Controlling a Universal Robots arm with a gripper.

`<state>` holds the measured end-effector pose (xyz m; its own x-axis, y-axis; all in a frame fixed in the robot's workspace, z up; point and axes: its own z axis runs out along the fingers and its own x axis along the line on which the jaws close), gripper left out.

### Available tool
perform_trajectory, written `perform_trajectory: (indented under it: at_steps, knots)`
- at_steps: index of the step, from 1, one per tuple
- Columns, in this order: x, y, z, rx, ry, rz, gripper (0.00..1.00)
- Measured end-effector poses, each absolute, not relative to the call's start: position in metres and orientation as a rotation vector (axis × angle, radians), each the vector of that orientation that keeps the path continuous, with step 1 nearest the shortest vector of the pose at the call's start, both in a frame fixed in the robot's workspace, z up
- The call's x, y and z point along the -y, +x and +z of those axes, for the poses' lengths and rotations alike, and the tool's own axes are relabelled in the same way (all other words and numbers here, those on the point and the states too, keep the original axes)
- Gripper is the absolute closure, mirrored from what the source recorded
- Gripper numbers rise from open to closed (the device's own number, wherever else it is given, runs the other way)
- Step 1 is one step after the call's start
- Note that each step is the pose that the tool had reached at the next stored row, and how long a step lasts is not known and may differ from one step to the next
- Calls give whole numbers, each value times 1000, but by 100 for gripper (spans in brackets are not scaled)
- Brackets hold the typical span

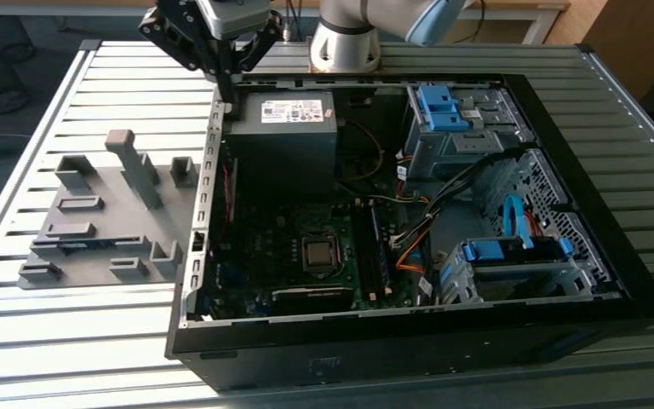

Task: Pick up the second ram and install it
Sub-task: 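Reach for the second ram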

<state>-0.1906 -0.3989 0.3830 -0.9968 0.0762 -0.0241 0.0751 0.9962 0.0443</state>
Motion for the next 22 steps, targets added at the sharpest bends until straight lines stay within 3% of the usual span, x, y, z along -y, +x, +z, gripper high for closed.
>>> perform_trajectory:
  at_steps: [22]
  knots:
    - [399,-201,381,-3113,118,68,89]
